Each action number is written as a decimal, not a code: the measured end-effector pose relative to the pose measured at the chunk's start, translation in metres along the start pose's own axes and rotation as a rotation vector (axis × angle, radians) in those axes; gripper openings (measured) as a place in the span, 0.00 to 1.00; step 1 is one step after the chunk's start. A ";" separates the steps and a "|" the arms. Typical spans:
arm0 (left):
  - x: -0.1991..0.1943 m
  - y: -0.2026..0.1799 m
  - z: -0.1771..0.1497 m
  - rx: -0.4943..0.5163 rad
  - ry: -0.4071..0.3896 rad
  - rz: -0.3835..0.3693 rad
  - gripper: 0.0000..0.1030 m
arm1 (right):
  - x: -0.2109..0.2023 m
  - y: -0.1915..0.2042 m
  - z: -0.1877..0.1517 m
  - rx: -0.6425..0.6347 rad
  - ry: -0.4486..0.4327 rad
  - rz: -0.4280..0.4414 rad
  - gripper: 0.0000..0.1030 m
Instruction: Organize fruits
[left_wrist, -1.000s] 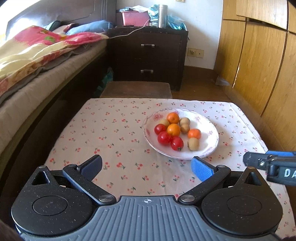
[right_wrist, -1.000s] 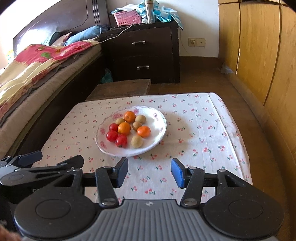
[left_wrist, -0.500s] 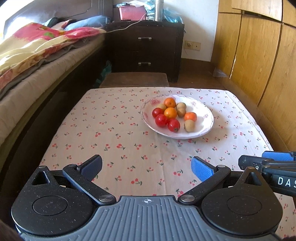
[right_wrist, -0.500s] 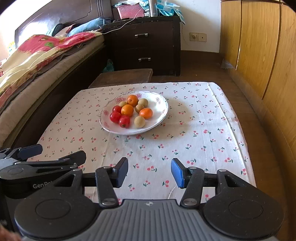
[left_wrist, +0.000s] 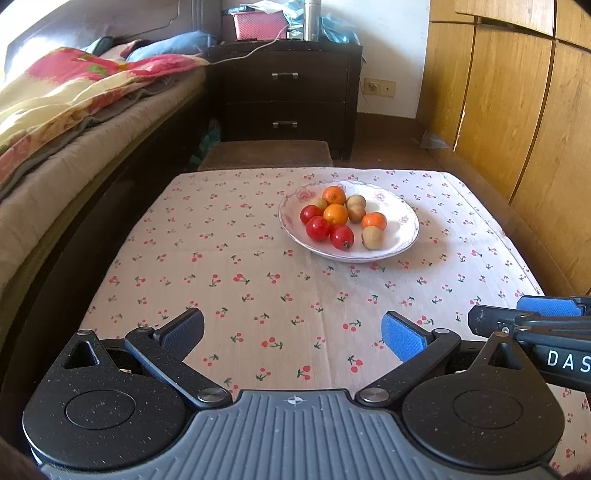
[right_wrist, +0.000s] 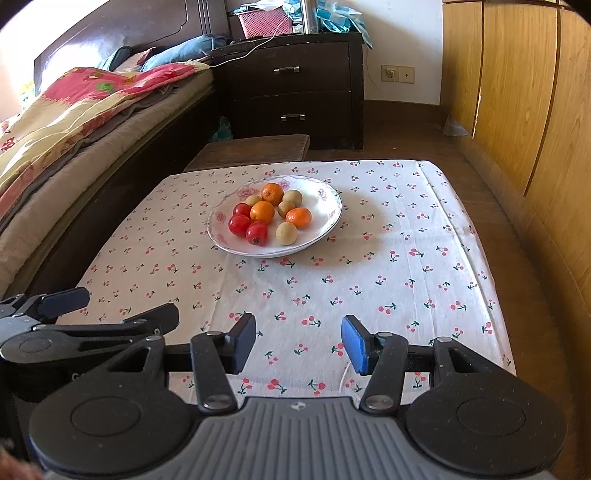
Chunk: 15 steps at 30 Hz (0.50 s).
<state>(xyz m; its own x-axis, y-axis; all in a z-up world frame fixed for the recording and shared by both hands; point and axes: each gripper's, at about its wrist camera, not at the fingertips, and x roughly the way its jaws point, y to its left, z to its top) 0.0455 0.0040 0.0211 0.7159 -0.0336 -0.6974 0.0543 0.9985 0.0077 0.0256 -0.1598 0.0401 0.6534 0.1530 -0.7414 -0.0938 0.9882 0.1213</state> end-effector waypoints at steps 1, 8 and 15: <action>-0.001 0.000 -0.001 0.003 -0.001 0.002 1.00 | -0.001 0.000 0.000 0.000 0.001 0.000 0.50; -0.007 0.000 -0.005 0.008 0.006 0.001 1.00 | -0.005 0.001 -0.005 0.003 -0.001 0.003 0.50; -0.012 0.000 -0.009 0.004 0.019 0.000 1.00 | -0.009 0.002 -0.011 0.002 0.000 0.007 0.50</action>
<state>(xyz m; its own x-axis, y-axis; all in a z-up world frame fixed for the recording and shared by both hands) 0.0310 0.0050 0.0231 0.7024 -0.0330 -0.7110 0.0573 0.9983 0.0102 0.0108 -0.1590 0.0399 0.6527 0.1603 -0.7404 -0.0970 0.9870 0.1281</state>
